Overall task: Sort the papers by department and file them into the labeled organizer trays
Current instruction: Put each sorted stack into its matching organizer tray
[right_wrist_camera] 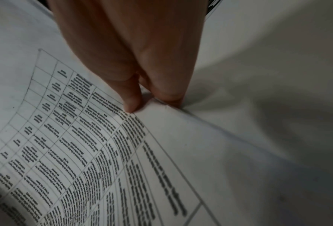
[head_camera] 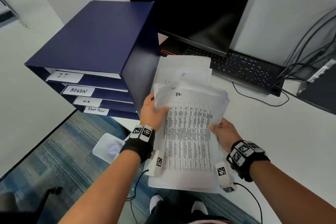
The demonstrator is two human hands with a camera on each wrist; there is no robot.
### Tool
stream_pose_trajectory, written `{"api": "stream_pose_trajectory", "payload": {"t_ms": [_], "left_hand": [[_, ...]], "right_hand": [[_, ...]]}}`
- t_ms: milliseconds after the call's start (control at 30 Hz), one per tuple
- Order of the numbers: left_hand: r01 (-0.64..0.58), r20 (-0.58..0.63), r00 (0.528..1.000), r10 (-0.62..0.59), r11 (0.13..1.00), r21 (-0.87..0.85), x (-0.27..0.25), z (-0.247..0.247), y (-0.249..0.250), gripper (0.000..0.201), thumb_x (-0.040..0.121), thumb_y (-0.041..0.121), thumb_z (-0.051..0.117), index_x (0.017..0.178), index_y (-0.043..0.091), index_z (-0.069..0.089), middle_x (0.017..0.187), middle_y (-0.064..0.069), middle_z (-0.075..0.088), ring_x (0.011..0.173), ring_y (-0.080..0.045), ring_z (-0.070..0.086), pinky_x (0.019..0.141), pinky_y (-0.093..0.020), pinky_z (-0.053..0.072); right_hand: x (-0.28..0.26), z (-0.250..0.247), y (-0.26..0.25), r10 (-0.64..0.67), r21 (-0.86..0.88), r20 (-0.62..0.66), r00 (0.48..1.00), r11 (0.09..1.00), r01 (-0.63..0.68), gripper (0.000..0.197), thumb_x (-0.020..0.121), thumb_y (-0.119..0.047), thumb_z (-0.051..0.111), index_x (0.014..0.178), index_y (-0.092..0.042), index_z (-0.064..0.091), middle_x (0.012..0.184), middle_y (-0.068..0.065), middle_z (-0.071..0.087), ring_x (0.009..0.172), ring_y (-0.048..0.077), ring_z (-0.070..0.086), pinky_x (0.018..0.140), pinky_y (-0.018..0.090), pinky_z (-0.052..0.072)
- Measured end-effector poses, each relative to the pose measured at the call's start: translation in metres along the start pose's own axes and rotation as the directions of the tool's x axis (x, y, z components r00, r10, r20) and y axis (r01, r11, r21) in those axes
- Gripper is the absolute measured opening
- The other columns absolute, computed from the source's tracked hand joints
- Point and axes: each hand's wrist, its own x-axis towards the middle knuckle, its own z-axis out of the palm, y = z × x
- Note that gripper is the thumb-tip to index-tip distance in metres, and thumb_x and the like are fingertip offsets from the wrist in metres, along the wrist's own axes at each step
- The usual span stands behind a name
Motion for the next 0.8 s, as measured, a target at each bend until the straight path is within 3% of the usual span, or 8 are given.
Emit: {"api": "stream_pose_trajectory", "payload": {"t_ms": [133, 233, 300, 367, 433, 500, 567, 800], "left_hand": [[-0.273, 0.053, 0.962, 0.268, 0.945, 0.181, 0.003, 0.005, -0.023, 0.022, 0.081, 0.001, 0.067, 0.097, 0.014, 0.073, 0.149, 0.001, 0.036, 0.132, -0.025, 0.038, 0.11, -0.036, 0.033], [-0.385, 0.05, 0.92, 0.388, 0.876, 0.291, -0.001, 0.007, -0.028, 0.024, 0.08, -0.002, 0.068, 0.099, 0.01, 0.074, 0.149, -0.007, 0.034, 0.133, -0.032, 0.036, 0.107, -0.032, 0.026], [-0.395, 0.039, 0.915, 0.401, 0.876, 0.277, -0.003, 0.006, -0.025, 0.026, 0.081, -0.003, 0.066, 0.102, 0.011, 0.072, 0.151, -0.004, 0.029, 0.135, -0.03, 0.036, 0.107, -0.033, 0.031], [-0.396, 0.039, 0.915, 0.401, 0.88, 0.264, -0.002, 0.006, -0.026, 0.03, 0.083, -0.003, 0.063, 0.107, 0.014, 0.07, 0.152, 0.004, 0.024, 0.137, -0.022, 0.035, 0.107, -0.031, 0.036], [-0.382, 0.043, 0.922, 0.385, 0.886, 0.264, -0.002, 0.009, -0.025, 0.034, 0.085, -0.001, 0.061, 0.113, 0.016, 0.067, 0.156, 0.001, 0.02, 0.138, -0.011, 0.03, 0.108, -0.021, 0.033], [-0.365, 0.062, 0.93, 0.362, 0.894, 0.259, -0.006, 0.011, -0.022, 0.035, 0.085, -0.002, 0.06, 0.116, 0.015, 0.065, 0.158, -0.002, 0.016, 0.132, 0.001, 0.025, 0.103, 0.0, 0.024], [-0.353, 0.064, 0.935, 0.348, 0.907, 0.228, -0.01, 0.013, -0.017, 0.034, 0.085, -0.003, 0.059, 0.115, 0.013, 0.065, 0.158, -0.003, 0.012, 0.123, 0.01, 0.025, 0.091, 0.012, 0.018], [-0.364, 0.079, 0.931, 0.355, 0.904, 0.226, -0.012, 0.013, -0.009, 0.033, 0.086, 0.0, 0.059, 0.116, 0.013, 0.064, 0.159, -0.005, 0.005, 0.114, 0.005, 0.033, 0.084, 0.014, 0.02]], "right_hand": [[-0.002, 0.001, -0.004, -0.001, -0.037, 0.01, 1.0, 0.999, 0.001, 0.029, 0.091, 0.004, 0.055, 0.109, -0.018, 0.062, 0.11, 0.006, 0.069, 0.104, 0.02, 0.064, 0.096, 0.036, 0.049], [-0.002, 0.001, -0.005, -0.006, -0.049, -0.013, 1.0, 0.999, 0.006, 0.031, 0.091, 0.005, 0.054, 0.117, -0.011, 0.06, 0.114, 0.008, 0.067, 0.102, 0.02, 0.063, 0.086, 0.026, 0.05], [-0.002, 0.001, -0.005, -0.006, -0.038, -0.03, 1.0, 0.999, 0.004, 0.034, 0.091, 0.006, 0.053, 0.122, -0.006, 0.058, 0.117, 0.01, 0.066, 0.099, 0.019, 0.063, 0.082, 0.023, 0.051], [-0.005, 0.001, -0.008, -0.016, -0.072, -0.035, 0.999, 0.997, 0.014, 0.032, 0.092, 0.006, 0.051, 0.122, -0.004, 0.056, 0.115, 0.007, 0.064, 0.089, 0.012, 0.062, 0.066, 0.01, 0.05], [-0.006, 0.001, -0.009, -0.024, -0.096, -0.036, 0.999, 0.995, 0.021, 0.032, 0.093, 0.004, 0.05, 0.124, -0.004, 0.055, 0.113, 0.006, 0.063, 0.086, 0.009, 0.059, 0.057, 0.007, 0.045], [-0.006, -0.001, -0.008, -0.023, -0.101, -0.031, 0.999, 0.995, 0.02, 0.033, 0.094, 0.003, 0.05, 0.126, -0.005, 0.055, 0.117, 0.008, 0.063, 0.086, 0.009, 0.059, 0.057, 0.009, 0.044], [-0.006, -0.001, -0.009, -0.021, -0.116, -0.031, 0.999, 0.993, 0.018, 0.033, 0.094, 0.002, 0.05, 0.126, -0.004, 0.055, 0.117, 0.008, 0.063, 0.083, 0.006, 0.059, 0.054, 0.008, 0.045], [-0.005, -0.003, -0.007, -0.014, -0.134, -0.035, 0.999, 0.991, 0.01, 0.033, 0.094, -0.001, 0.052, 0.126, -0.007, 0.055, 0.118, 0.007, 0.064, 0.089, 0.011, 0.061, 0.062, 0.012, 0.043]]}}
